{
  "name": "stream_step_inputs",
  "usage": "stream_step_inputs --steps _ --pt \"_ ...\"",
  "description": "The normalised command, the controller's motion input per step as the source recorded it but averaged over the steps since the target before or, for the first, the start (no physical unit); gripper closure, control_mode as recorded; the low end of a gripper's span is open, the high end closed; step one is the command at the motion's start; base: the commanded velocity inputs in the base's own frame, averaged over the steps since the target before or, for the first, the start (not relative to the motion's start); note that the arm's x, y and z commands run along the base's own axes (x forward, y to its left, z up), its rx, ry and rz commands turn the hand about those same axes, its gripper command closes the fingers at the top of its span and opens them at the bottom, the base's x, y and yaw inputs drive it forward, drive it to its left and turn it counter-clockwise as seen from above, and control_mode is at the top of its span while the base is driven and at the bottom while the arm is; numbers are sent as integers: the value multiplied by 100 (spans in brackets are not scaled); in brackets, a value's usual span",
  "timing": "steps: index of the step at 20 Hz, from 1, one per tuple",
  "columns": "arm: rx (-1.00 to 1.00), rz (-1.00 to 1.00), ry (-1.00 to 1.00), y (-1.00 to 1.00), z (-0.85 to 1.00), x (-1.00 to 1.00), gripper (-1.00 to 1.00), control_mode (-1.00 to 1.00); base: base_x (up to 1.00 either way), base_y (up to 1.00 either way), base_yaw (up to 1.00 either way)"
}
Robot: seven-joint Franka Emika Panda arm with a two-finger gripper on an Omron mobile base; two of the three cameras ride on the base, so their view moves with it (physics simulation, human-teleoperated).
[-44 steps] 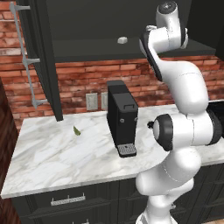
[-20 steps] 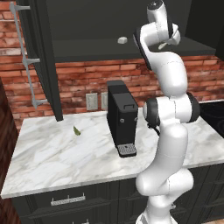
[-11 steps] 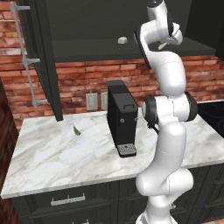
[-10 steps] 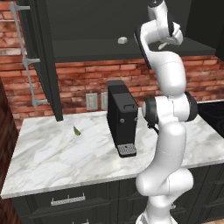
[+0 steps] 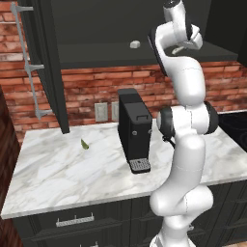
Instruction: Pick the dish brush and dish brush from the cabinet and place them on the counter.
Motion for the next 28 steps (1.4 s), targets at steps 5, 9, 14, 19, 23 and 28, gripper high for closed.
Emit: stream_step_inputs --steps 5,9,14,19,23,28 --pt "1 7 -1 0 2 -28 100 -100 0 0 0" --pt "0 9 -5 4 3 -45 100 -100 0 0 0" --pt "0 12 -8 15 -21 -46 100 -100 0 0 0" --pt "0 13 -5 21 -47 -60 100 -100 0 0 0" --pt "0 13 -1 21 -38 -75 100 -100 0 0 0" --pt "0 14 0 9 -2 -71 100 -100 0 0 0"
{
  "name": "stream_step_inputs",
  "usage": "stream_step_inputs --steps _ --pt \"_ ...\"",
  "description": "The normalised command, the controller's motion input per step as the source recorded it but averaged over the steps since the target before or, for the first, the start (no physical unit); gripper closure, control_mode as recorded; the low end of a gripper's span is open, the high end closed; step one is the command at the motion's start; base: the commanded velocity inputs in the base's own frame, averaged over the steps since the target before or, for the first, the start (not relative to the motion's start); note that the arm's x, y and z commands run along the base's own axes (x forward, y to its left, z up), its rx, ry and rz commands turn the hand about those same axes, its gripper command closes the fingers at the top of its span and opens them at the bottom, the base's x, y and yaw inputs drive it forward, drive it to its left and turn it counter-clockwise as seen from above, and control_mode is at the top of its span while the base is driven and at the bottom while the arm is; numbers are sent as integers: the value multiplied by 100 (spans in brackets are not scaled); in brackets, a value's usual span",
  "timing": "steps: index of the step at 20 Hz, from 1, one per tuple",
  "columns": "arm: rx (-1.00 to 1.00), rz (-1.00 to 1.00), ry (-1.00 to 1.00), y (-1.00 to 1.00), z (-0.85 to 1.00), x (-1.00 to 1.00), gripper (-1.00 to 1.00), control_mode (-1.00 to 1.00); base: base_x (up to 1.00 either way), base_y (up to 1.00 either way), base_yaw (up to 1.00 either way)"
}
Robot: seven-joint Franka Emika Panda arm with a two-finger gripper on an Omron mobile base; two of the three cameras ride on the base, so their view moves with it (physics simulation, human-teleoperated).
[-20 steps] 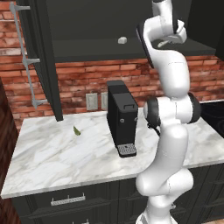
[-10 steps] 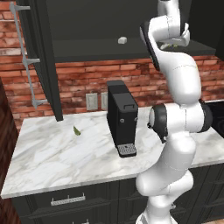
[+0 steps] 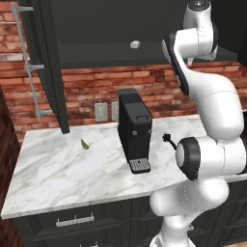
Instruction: Pick the dish brush and dish brush from the cabinet and place them on the counter.
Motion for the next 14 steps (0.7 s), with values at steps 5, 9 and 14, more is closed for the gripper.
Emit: stream_step_inputs --steps 5,9,14 --pt "-1 14 0 8 6 -61 100 -100 0 0 0" --pt "-1 11 0 2 10 -62 100 -100 0 0 0" --pt "-1 11 0 1 3 -74 100 -100 0 0 0"
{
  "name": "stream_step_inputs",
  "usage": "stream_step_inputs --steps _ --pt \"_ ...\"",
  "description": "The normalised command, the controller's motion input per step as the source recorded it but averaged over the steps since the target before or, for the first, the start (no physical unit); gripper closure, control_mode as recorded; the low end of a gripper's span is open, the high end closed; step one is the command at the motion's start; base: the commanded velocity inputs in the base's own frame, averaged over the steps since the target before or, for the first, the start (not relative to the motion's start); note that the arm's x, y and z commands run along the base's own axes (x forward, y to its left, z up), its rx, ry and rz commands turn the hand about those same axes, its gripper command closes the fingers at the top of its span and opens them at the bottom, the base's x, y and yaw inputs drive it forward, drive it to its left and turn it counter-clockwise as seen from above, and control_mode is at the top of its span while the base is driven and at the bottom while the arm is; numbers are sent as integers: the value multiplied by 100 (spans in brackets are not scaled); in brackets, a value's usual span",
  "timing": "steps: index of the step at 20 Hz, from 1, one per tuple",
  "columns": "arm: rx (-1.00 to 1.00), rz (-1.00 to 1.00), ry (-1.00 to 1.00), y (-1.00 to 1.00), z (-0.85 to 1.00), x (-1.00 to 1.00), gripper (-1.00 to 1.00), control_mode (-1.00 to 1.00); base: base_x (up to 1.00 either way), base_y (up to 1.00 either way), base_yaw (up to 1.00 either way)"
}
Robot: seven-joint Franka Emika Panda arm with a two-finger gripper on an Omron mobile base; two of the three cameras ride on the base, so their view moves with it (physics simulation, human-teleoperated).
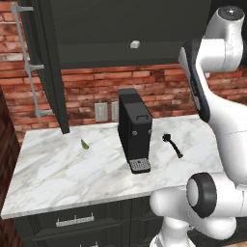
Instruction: Pick the dish brush and dish brush from the cabinet and place them on the counter.
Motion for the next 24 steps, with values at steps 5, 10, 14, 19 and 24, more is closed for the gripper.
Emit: stream_step_inputs --steps 5,10,14,19,24 --pt "-1 10 4 1 0 -80 100 -100 0 0 0" --pt "-1 10 5 0 0 -81 100 -100 0 0 0" --pt "0 11 6 1 -7 -73 100 -100 0 0 0" --pt "0 11 8 0 -11 -70 100 -100 0 0 0" --pt "-1 10 10 0 -17 -65 100 -100 0 0 0"
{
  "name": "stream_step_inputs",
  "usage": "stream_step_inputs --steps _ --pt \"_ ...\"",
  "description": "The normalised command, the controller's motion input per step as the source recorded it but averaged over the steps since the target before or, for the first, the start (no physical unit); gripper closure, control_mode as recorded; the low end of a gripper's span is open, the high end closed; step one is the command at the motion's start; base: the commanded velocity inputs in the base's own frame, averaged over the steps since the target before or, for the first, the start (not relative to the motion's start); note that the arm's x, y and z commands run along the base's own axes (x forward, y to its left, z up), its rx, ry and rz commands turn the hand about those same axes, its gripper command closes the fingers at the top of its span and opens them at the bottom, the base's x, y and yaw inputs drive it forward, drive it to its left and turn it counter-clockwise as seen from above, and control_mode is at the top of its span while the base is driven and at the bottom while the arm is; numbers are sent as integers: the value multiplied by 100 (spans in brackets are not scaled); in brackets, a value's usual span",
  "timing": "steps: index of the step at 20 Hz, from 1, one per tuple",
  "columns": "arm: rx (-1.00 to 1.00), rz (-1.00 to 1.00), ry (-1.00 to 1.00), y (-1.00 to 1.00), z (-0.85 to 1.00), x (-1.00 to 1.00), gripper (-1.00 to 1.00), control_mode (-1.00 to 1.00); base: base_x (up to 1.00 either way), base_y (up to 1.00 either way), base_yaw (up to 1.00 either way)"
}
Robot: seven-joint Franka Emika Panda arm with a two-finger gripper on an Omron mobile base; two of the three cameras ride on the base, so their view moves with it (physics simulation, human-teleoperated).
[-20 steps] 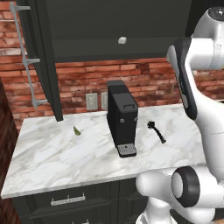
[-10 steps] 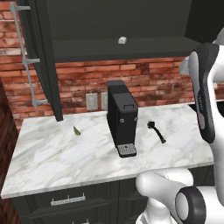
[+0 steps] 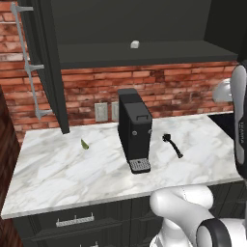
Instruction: Pick the dish brush and dish brush from the cabinet and place them on the counter.
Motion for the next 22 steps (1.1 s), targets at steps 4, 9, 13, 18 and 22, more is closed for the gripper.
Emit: stream_step_inputs --steps 4,9,13,18,22 --pt "-2 10 12 0 -40 -38 100 -100 0 0 0" --pt "-1 9 8 0 -49 -16 100 -100 0 0 0" --pt "0 6 3 0 -53 0 100 -100 0 0 0" --pt "-1 1 -2 -6 -43 2 100 -100 0 0 0" --pt "-2 0 -4 -11 -40 4 100 -100 0 0 0"
